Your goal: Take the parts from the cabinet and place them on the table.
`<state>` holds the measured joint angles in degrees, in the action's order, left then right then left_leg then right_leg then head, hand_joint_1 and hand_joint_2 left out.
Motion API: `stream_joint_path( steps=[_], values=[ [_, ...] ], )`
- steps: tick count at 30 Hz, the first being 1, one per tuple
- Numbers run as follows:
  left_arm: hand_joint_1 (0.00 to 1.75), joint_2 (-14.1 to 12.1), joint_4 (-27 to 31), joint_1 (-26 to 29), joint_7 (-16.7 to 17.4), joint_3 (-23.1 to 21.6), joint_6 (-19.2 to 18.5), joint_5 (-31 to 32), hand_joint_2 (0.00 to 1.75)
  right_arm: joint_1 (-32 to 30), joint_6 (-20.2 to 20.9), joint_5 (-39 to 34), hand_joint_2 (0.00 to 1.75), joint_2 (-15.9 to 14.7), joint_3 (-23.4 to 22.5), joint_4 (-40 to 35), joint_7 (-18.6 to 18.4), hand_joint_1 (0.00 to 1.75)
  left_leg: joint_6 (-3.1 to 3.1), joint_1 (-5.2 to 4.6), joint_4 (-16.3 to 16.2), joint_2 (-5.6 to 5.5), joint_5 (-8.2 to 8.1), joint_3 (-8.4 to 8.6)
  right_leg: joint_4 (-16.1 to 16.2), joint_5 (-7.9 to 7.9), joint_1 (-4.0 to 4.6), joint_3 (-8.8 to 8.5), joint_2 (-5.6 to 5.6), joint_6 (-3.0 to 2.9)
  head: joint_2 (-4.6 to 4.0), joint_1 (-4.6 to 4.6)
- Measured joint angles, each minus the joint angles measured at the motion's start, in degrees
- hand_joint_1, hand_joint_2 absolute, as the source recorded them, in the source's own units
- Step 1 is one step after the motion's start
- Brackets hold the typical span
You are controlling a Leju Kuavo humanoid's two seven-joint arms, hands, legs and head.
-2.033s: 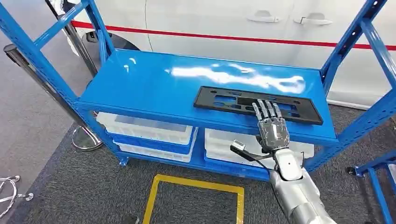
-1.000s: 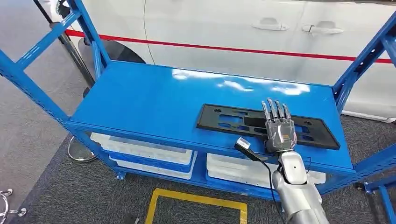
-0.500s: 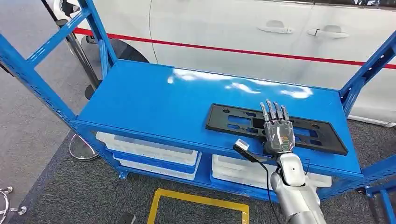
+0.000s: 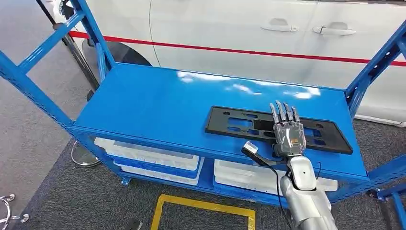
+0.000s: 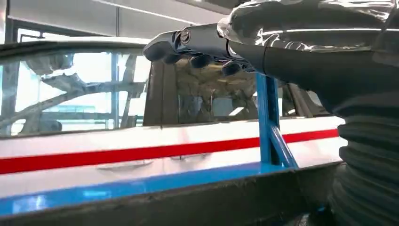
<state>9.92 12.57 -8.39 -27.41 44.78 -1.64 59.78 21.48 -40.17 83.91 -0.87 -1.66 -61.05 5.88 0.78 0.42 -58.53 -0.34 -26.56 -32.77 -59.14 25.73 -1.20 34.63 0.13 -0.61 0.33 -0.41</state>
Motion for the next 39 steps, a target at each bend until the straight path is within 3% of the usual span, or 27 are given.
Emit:
stream_joint_path(
  steps=[3, 4, 5, 6, 7, 9, 10, 11, 12, 14, 15, 16, 19, 20, 22, 23, 24, 25, 26, 27, 30, 31, 34, 35, 36, 38, 39],
  values=[
    [0.0, -0.04, 0.0, 0.0, -0.24, 0.0, 0.0, -0.02, 1.75, -0.08, 0.0, -0.31, 1.75, 0.0, -0.35, -0.13, 0.13, 0.0, 0.34, -0.49, 0.19, -0.07, 0.23, -0.14, 0.22, -0.29, 0.04, 0.18, 0.0, 1.19, 0.0, -0.02],
    [0.0, -0.07, 0.0, 0.01, -0.28, 0.0, 0.0, -0.04, 1.75, -0.08, 0.0, -0.33, 1.75, 0.02, -0.37, -0.35, 0.22, 0.0, 0.74, -0.54, 0.54, -0.06, 0.48, -0.09, 0.63, -0.53, 0.02, 0.03, 0.02, 1.65, 0.0, -0.02],
    [0.0, -0.07, 0.0, -0.02, -0.33, 0.0, 0.0, -0.04, 1.75, -0.11, 0.0, -0.31, 1.75, 0.0, -0.39, -0.57, 0.22, 0.0, 1.36, 0.18, 1.61, -0.02, 1.12, 0.42, 0.52, -0.29, 0.24, 0.11, 0.01, 1.97, 0.0, 0.0],
    [0.0, 0.0, 0.0, -0.1, -0.42, 0.0, -0.02, -0.18, 1.75, -0.06, 0.0, -0.33, 1.75, 0.04, -0.42, -0.65, 0.22, 0.0, 1.6, 0.04, 2.09, 0.12, 1.42, 0.6, -0.58, 0.74, 0.11, 0.43, -0.05, 2.01, 0.0, 0.04],
    [0.0, 0.0, 0.0, -0.18, -0.46, 0.0, -0.02, -0.17, 1.75, -0.01, 0.0, -0.33, 1.75, 0.02, -0.44, -0.68, 0.35, 0.0, 2.01, 0.05, 2.16, 0.21, 1.59, 0.53, -3.52, 2.9, -0.04, 1.76, -0.06, 1.99, 0.0, 0.02],
    [0.0, 0.02, 0.0, -0.12, -0.55, 0.0, -0.04, -0.17, 1.75, -0.34, 0.02, -0.33, 1.75, 0.0, -0.74, -0.68, 0.35, 0.0, 2.1, -0.12, 2.04, 0.2, 1.55, 0.37, -12.78, 7.36, -0.05, 6.07, -0.03, 2.21, 0.0, 0.0],
    [0.0, 0.0, 0.0, -0.01, -0.57, 0.0, -0.02, -0.15, 1.75, -0.57, 0.02, -0.31, 1.75, 0.0, -0.79, -0.68, 0.35, 0.0, 2.13, -0.19, 1.93, 0.19, 1.52, 0.27, -16.32, 8.26, -0.06, 7.83, -0.04, 2.36, 0.0, 0.04],
    [0.0, 0.02, 0.0, 0.07, -0.81, -0.02, 0.42, 0.07, 1.75, -0.76, 0.02, -0.04, 1.75, 0.0, -0.79, -0.68, 0.26, 0.0, 2.13, -0.2, 1.84, 0.19, 1.49, 0.25, -16.67, 7.59, -0.08, 8.06, -0.06, 2.43, 0.0, 0.02],
    [0.0, 0.02, 0.0, 0.09, -1.01, -0.07, 0.92, 0.24, 1.75, -0.85, 0.02, 0.35, 1.75, 0.0, -0.81, -0.68, 0.04, 0.0, 2.09, -0.2, 1.69, 0.17, 1.4, 0.27, -14.52, 5.82, -0.09, 7.05, -0.07, 2.42, 0.0, 0.04],
    [0.0, 0.04, 0.0, 0.06, -1.27, -0.35, 1.46, 0.33, 1.75, -0.76, 0.0, 0.74, 1.75, 0.0, -0.81, -0.74, -0.18, 0.0, 1.83, -0.16, 1.14, 0.11, 0.97, 0.34, -4.46, 0.61, -0.14, 1.81, -0.12, 2.24, 0.0, 0.02],
    [0.0, 0.07, 0.0, 0.06, -1.29, -0.44, 1.55, 0.33, 1.75, -0.7, 0.0, 0.74, 1.75, 0.0, -0.83, -0.81, -0.22, 0.0, 1.49, -0.18, 0.7, 0.1, 0.65, 0.26, -0.33, 0.13, -0.14, -0.02, -0.15, 2.02, 0.0, 0.04],
    [0.0, 0.07, 0.0, -0.02, -1.33, -0.44, 1.62, 0.33, 1.75, -0.7, 0.02, 0.77, 1.75, 0.0, -0.83, -0.85, -0.26, 0.0, 1.12, -0.6, 0.25, 0.01, 0.41, -0.13, -0.25, 0.51, 0.33, -0.19, -0.12, 1.85, 0.0, 0.0],
    [0.0, 0.07, 0.0, 0.07, -1.31, -0.46, 1.75, 0.33, 1.75, -0.85, 0.0, 0.74, 1.75, 0.0, -0.83, -0.9, -0.31, 0.0, 0.54, -0.43, 0.39, 0.01, 0.45, -0.1, -0.32, 0.42, 0.48, 0.07, 0.03, 1.09, 0.0, 0.02],
    [0.0, 0.04, 0.0, 0.04, -0.94, -0.44, 2.21, 0.33, 1.75, -0.79, 0.0, 0.74, 1.75, 0.0, -0.83, -0.92, -0.31, 1.75, 0.21, -0.41, 0.22, 0.0, 0.25, -0.1, 0.02, 0.21, 0.22, -0.03, 0.01, 0.66, 0.0, 0.0],
    [0.0, 0.04, 0.0, 0.02, -0.18, -0.5, 4.41, 0.85, 1.75, -0.79, 0.0, 0.74, 1.75, 0.0, -0.85, -1.22, -0.33, 1.75, -0.49, -0.26, -3.09, 0.06, -2.38, -1.46, 0.23, 0.12, -0.12, -0.22, -0.14, 0.03, 0.0, -0.04],
    [0.0, 0.07, 0.0, -0.02, 0.57, -0.65, 5.56, 1.47, 1.75, -0.81, 0.0, 0.74, 1.75, 0.0, -0.85, -1.24, -0.35, 1.75, -0.8, -0.05, -7.51, 0.08, -4.72, -3.45, 0.23, 0.14, -0.1, -0.18, -0.2, -0.11, 0.0, -0.02],
    [0.0, 0.09, 0.0, 0.01, 1.73, -0.88, 6.67, 2.08, 0.0, -0.85, 0.0, 0.74, 1.75, 0.0, -0.85, -1.24, -0.44, 1.75, -1.04, 0.13, -12.57, 0.09, -6.96, -5.77, 0.22, 0.17, -0.04, -0.16, -0.23, -0.17, 0.0, -0.02],
    [0.0, 0.09, 0.0, 0.08, 2.51, -1.14, 7.17, 2.27, 0.0, -0.89, 0.02, 0.74, 1.75, 0.0, -0.83, -1.24, -0.48, 1.75, -1.16, 0.18, -16.56, 0.09, -8.26, -7.65, 0.2, 0.18, 0.01, -0.14, -0.23, -0.18, 0.0, -0.02],
    [0.0, 0.09, 0.0, 0.16, 2.56, -1.29, 7.04, 2.05, 0.0, -0.95, 0.02, 0.74, 1.75, 0.0, -0.85, -1.24, -0.53, 1.75, -1.22, 0.19, -18.34, 0.08, -8.18, -8.59, 0.18, 0.19, 0.02, -0.15, -0.21, -0.18, 0.0, -0.02],
    [0.0, 0.09, 0.0, 0.15, 2.29, -1.25, 6.38, 1.33, 0.0, -1.0, 0.02, 0.74, 1.75, 0.0, -0.83, -1.24, -0.55, 1.75, -1.1, 0.19, -16.94, 0.08, -6.66, -8.09, 0.17, 0.19, 0.03, -0.19, -0.16, -0.17, 0.0, -0.02],
    [0.0, 0.07, 0.0, -0.09, 3.02, -1.25, 6.32, 1.03, 0.0, -0.94, 0.0, 0.74, 1.75, 0.0, -0.85, -1.29, -0.59, 1.75, 0.1, 0.03, -1.93, 0.08, 1.06, -0.96, 0.17, 0.31, 0.13, -0.61, -0.05, 0.0, 0.0, -0.02],
    [0.0, 0.07, 0.0, -0.19, 3.08, -1.25, 6.1, 0.98, 0.0, -0.93, 0.02, 0.74, 1.75, 0.0, -0.85, -1.29, -0.59, 1.75, 0.39, -0.14, -0.15, 0.08, 0.0, -0.05, 0.27, 0.3, 0.15, -0.55, -0.1, 0.15, 0.0, 0.02],
    [0.0, 0.09, 0.0, -0.13, 2.95, -1.22, 5.33, 0.81, 0.0, -0.9, 0.02, 0.79, 1.75, 0.0, -0.83, -1.29, -0.63, 1.75, 0.52, -0.54, 0.25, -0.03, 0.41, -0.27, 0.41, 0.01, 0.18, -0.28, -0.1, 1.08, 0.0, -0.04],
    [0.0, 0.09, 0.0, -0.08, 2.91, -1.22, 5.29, 0.79, 0.0, -0.85, 0.0, 0.79, 1.75, 0.0, -0.83, -1.29, -0.63, 1.75, 0.91, -0.57, 0.65, -0.02, 0.65, -0.18, 0.77, -0.17, 0.19, -0.47, -0.08, 1.58, 0.0, -0.02],
    [0.0, 0.13, 0.0, -0.14, 2.82, -1.22, 5.25, 0.79, 0.0, -0.82, 0.0, 0.79, 1.75, 0.0, -0.83, -1.33, -0.63, 1.75, 1.52, 0.25, 1.67, 0.04, 1.29, 0.32, 0.65, 0.16, 0.37, -0.43, -0.12, 1.89, 0.0, 0.0],
    [0.0, 0.31, 0.0, -0.24, 2.27, -1.22, 4.87, 0.68, 0.0, -0.6, 0.0, 0.79, 1.75, -0.07, -0.83, -1.31, -0.63, 1.75, 2.08, 0.03, 2.19, 0.19, 1.71, 0.44, -3.91, 3.5, 0.17, 1.45, -0.1, 1.99, 0.0, 0.02],
    [0.0, 0.31, 0.0, -0.24, 2.14, -1.22, 4.79, 0.48, 0.0, -0.63, 0.02, 0.74, 1.75, -0.09, -0.83, -1.29, -0.68, 1.75, 2.11, -0.01, 2.13, 0.19, 1.71, 0.33, -8.92, 6.05, 0.2, 3.76, -0.09, 2.1, 0.0, 0.07]
  ],
)
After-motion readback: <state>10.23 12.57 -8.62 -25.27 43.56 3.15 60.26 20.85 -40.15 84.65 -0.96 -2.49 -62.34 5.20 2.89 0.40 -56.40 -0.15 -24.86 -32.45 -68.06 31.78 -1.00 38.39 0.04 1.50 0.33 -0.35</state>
